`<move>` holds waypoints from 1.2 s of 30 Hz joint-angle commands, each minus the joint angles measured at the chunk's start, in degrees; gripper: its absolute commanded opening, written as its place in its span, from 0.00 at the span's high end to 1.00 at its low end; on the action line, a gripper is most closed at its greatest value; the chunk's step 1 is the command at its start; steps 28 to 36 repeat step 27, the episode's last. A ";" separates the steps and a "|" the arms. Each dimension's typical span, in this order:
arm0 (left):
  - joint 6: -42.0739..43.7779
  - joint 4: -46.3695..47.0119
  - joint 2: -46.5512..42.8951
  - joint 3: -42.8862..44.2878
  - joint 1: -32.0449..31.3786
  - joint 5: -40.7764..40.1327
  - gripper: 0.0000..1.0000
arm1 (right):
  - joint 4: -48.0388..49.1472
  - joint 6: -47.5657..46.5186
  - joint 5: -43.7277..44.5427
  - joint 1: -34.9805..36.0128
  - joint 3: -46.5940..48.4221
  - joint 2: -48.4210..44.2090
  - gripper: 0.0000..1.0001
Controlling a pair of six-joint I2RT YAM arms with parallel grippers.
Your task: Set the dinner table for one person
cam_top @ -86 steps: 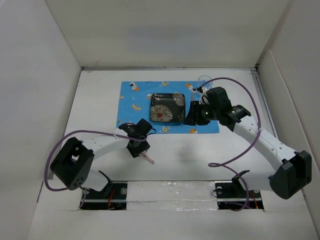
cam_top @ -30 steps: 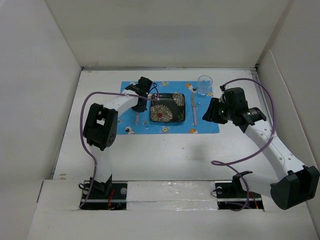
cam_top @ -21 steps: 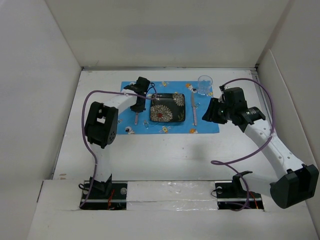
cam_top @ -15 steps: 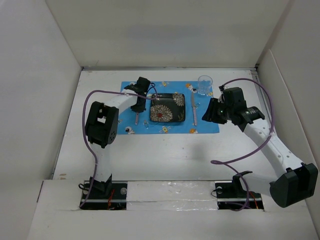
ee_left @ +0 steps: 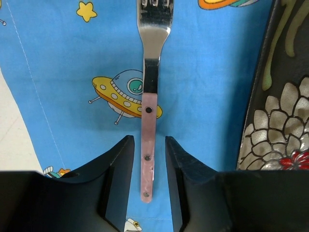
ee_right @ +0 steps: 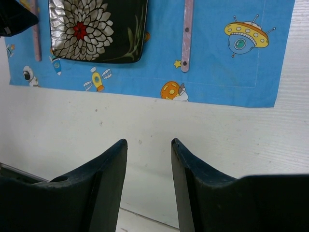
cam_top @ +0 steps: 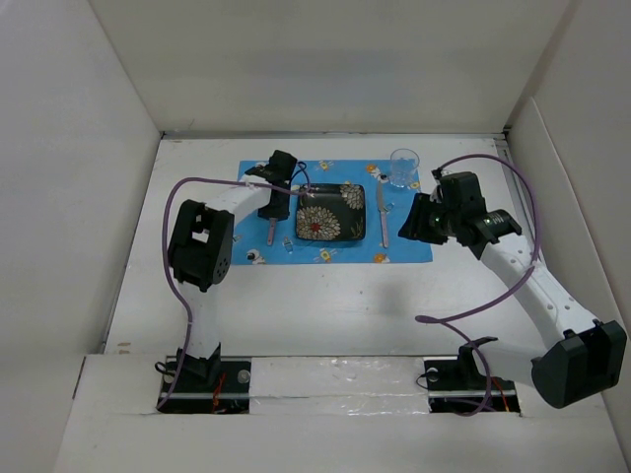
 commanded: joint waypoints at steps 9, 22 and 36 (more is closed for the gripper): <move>-4.04 -5.08 -12.76 8.09 0.04 -4.03 0.71 | -0.52 -2.18 -0.41 -3.38 6.76 -1.67 0.91; -14.23 3.00 -52.15 -2.78 0.04 -4.21 0.36 | 2.55 1.15 20.06 -0.22 23.66 -14.68 0.40; -15.30 4.42 -55.51 -10.34 0.04 -2.98 0.34 | 1.06 2.64 16.30 -0.84 20.40 -12.57 0.37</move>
